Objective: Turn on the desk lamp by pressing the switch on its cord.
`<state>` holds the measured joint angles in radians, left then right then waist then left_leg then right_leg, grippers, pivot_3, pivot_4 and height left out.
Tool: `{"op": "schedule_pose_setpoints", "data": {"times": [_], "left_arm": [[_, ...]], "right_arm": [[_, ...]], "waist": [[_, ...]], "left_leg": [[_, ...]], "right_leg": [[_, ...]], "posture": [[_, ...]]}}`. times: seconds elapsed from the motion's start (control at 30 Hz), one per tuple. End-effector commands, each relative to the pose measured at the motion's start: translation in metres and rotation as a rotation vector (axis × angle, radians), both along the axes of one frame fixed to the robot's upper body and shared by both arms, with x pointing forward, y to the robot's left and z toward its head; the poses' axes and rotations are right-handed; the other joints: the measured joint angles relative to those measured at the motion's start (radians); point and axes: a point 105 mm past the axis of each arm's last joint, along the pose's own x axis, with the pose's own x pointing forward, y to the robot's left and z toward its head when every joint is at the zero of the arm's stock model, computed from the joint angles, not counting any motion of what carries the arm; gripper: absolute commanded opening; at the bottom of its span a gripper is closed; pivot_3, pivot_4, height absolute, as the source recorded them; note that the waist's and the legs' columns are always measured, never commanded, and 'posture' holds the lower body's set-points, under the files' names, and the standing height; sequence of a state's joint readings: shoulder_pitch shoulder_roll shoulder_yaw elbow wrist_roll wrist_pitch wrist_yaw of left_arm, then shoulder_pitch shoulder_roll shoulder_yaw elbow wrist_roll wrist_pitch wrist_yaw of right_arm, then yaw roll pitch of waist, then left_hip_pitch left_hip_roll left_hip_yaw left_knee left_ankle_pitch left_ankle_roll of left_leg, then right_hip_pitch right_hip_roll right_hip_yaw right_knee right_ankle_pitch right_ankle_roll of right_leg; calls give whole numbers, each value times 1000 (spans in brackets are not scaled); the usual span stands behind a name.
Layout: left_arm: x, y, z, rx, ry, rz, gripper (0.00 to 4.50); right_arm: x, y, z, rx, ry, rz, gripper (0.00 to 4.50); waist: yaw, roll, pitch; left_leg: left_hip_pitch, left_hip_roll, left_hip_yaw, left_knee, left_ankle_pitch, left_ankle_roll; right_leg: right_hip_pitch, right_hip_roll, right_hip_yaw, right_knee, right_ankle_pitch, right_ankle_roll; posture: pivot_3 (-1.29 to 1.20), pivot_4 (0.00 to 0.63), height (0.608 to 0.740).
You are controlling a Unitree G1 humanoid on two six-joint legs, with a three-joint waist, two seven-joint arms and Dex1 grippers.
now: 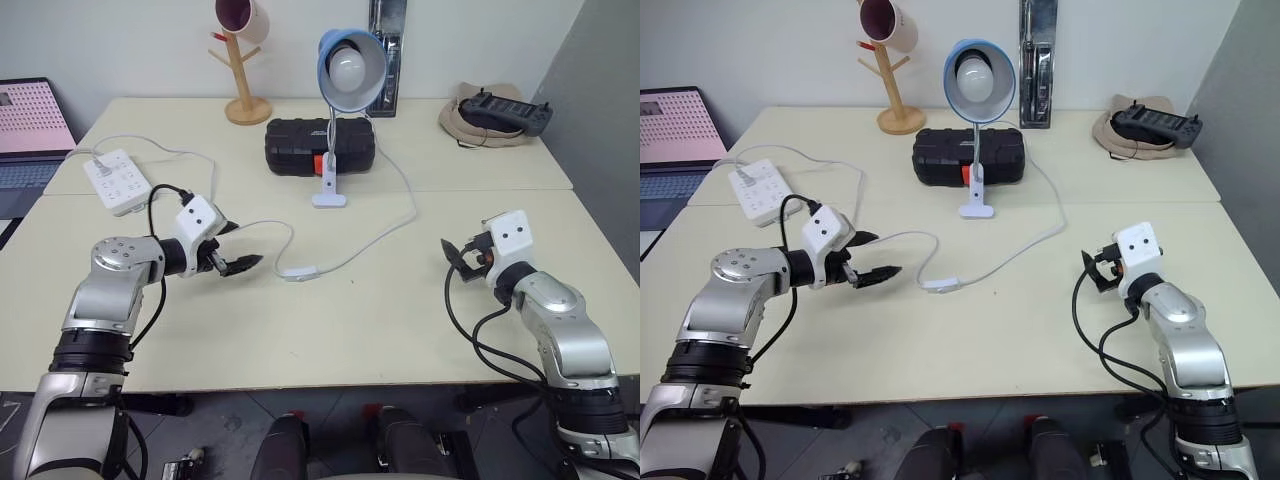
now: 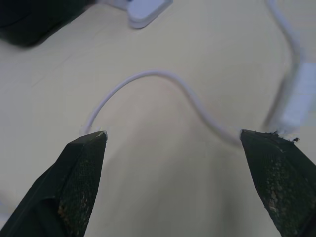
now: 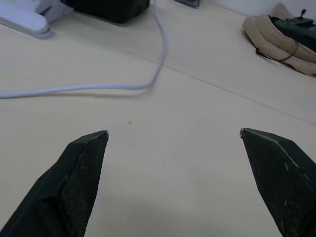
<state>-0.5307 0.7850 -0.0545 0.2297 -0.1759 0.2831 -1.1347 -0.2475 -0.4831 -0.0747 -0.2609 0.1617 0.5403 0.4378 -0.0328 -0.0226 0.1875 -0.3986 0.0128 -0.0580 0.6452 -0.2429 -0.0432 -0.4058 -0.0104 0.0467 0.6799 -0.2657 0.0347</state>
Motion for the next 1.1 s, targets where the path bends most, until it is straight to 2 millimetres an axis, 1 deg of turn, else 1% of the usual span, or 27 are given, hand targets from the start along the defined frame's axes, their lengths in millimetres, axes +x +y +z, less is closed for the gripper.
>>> {"op": "schedule_pose_setpoints", "data": {"times": [0.03, 0.1, 0.17, 0.23, 0.37, 0.47, 0.6, 0.67, 0.7, 0.77, 0.87, 0.9, 1.0, 1.07, 1.1], "left_arm": [[-10, -20, 4, 87, 16, -219, 4500], [-11, -26, 2, 110, 35, -280, 4500], [-10, -32, -1, 156, 27, -348, 4500], [-4, -36, -7, 189, 14, -377, 4500], [9, -38, -17, 229, -4, -387, 4500], [14, -41, -26, 262, 10, -430, 4500], [18, -50, -36, 241, 49, -455, 4500], [16, -50, -37, 242, 55, -483, 4127], [16, -50, -37, 240, 55, -489, 4035], [17, -50, -37, 238, 53, -494, 3585], [16, -50, -39, 244, 54, -501, 3163], [16, -49, -40, 248, 56, -504, 2886], [15, -48, -41, 251, 57, -508, 2326], [15, -48, -43, 250, 56, -512, 2057], [14, -48, -44, 245, 58, -514, 1755]], "right_arm": [[-27, 41, 6, 14, 56, 278, 4488], [-41, 56, 3, 6, 109, 382, 4488], [-48, 65, 4, 12, 122, 428, 4488], [-49, 67, 3, 18, 122, 425, 4488], [-49, 71, 2, 25, 117, 403, 4488], [-54, 78, 3, 54, 117, 405, 4488], [-62, 83, 1, 71, 127, 406, 4488], [-65, 83, 2, 73, 129, 403, 4500], [-65, 82, 2, 70, 129, 398, 4500], [-65, 79, 1, 63, 129, 385, 4500], [-64, 76, 1, 65, 124, 362, 4500], [-64, 75, 2, 66, 122, 359, 4500], [-65, 75, 2, 66, 121, 354, 4500], [-65, 74, 0, 61, 122, 348, 4500], [-66, 73, 0, 61, 123, 347, 4500]], "waist": [[0, 0, 0], [0, 0, 0], [0, 0, 0], [1, 0, 0], [2, 0, 0], [1, 0, 0], [1, 0, 0], [1, 0, 0], [1, 0, 0], [1, -1, 0], [1, -1, 0], [1, -1, 0], [1, -1, 0], [1, -1, 0], [1, -1, 0]], "left_leg": [[0, 0, 0, 0, 0, 0], [0, 0, -1, 0, 0, 0], [0, 1, -1, 1, 0, 0], [0, 1, -1, 1, 0, 0], [-1, 0, -1, 1, 0, 0], [-1, 0, -1, 1, 0, 0], [-2, 0, -2, 1, 0, 0], [-2, 0, -2, 1, 0, 0], [-2, 0, -2, 1, 0, 0], [-2, 0, -2, 2, 0, 0], [-1, 0, -2, 2, 0, 0], [-1, 0, -2, 2, 0, 0], [-1, 0, -2, 2, 0, 0], [-1, 0, -2, 2, 0, 0], [-1, 0, -2, 2, 0, 0]], "right_leg": [[0, 0, 0, 0, 0, 0], [0, 1, -1, 0, 0, 0], [0, 2, -1, 0, -1, 1], [0, 2, 0, 0, -1, 2], [0, 2, 0, -1, -2, 3], [0, 2, 0, -1, -1, 1], [-1, 2, -1, 0, -1, 2], [0, 2, -1, 0, -2, 2], [0, 2, -1, 0, -2, 3], [0, 2, -1, 0, -2, 3], [0, 2, -1, 0, -2, 3], [0, 2, -1, 0, -2, 3], [0, 2, -1, 0, -3, 4], [1, 2, -1, 0, -3, 4], [1, 2, -1, 0, -3, 5]], "posture": [[0, 150, 740], [0, 150, 740], [0, 150, 740], [0, 150, 740], [0, 150, 740], [0, 150, 740], [0, 150, 740], [0, 150, 740], [0, 150, 740], [0, 150, 740], [0, 150, 740], [0, 150, 740], [0, 150, 740], [0, 150, 740], [0, 150, 740]]}}
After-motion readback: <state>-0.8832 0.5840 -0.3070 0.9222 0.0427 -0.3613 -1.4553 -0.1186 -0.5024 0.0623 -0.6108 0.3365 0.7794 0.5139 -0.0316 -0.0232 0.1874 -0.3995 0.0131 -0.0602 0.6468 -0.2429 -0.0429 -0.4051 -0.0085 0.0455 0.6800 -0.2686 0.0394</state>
